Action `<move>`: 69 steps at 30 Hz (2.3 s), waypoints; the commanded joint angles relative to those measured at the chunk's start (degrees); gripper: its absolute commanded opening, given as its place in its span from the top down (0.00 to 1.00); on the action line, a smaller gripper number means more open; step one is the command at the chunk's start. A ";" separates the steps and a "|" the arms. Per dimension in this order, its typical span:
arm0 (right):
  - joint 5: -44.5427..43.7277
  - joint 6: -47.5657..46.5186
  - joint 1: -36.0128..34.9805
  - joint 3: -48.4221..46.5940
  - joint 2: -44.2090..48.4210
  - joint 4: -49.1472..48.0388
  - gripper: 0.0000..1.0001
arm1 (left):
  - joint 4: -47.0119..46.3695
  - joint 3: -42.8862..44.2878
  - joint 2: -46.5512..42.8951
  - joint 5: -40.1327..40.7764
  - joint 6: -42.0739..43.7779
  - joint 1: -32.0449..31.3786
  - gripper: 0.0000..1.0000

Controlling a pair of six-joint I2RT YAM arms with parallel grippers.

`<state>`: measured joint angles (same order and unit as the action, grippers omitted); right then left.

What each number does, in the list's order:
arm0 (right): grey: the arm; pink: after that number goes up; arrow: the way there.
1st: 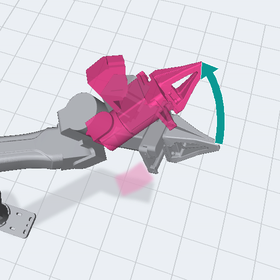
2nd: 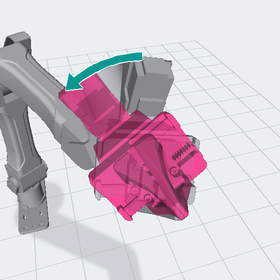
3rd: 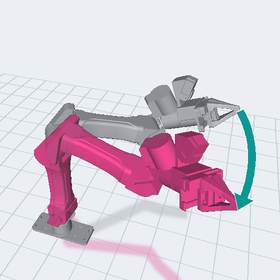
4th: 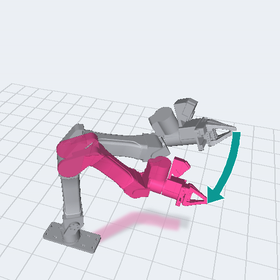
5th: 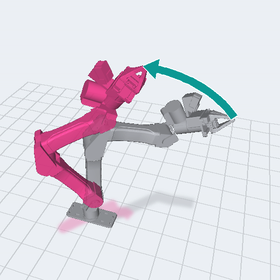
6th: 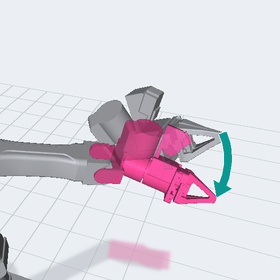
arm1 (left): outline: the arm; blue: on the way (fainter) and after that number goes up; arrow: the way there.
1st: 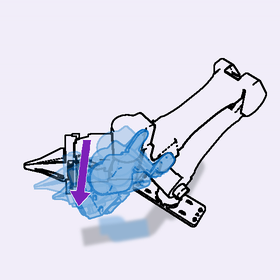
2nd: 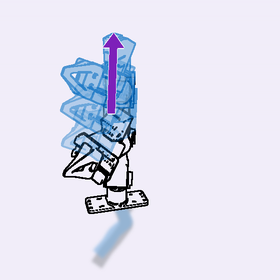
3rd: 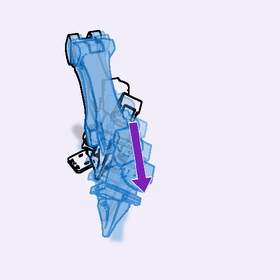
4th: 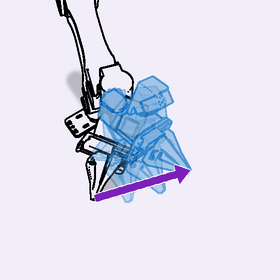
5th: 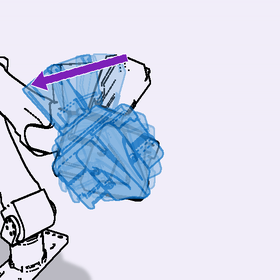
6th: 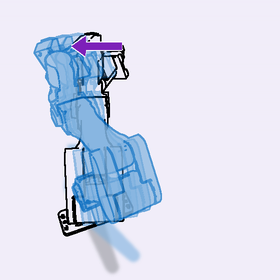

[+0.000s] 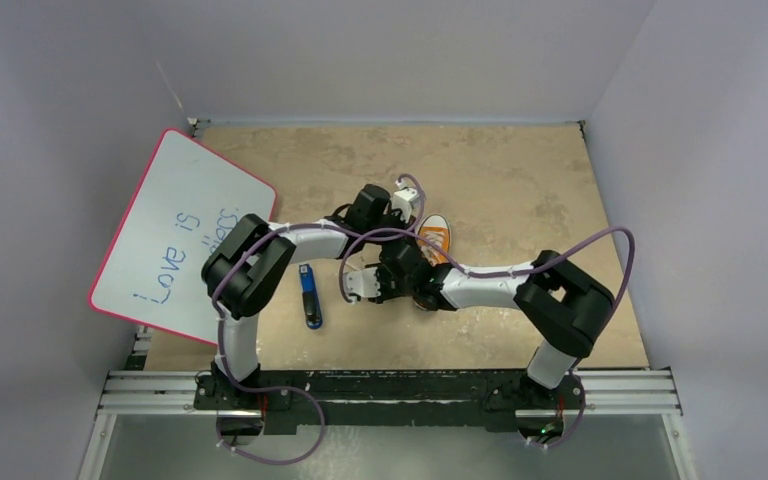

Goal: Tie the shoes

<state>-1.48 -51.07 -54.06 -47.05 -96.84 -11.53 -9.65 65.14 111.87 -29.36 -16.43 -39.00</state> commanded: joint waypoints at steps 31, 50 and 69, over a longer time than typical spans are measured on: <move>9.95 0.74 -0.15 1.09 11.41 5.87 0.84 | 4.00 5.50 1.97 -4.08 6.52 0.14 1.00; -0.14 -1.97 0.51 -3.64 0.48 -0.68 0.71 | 21.22 15.72 7.73 -7.29 23.05 0.24 1.00; -0.17 -1.74 4.14 -5.12 -9.31 -0.57 0.78 | 22.72 16.04 9.57 -3.77 24.04 0.63 1.00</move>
<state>-4.58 -52.84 -53.04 -51.79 -102.61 -11.97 8.40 80.42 119.39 -35.97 5.82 -37.19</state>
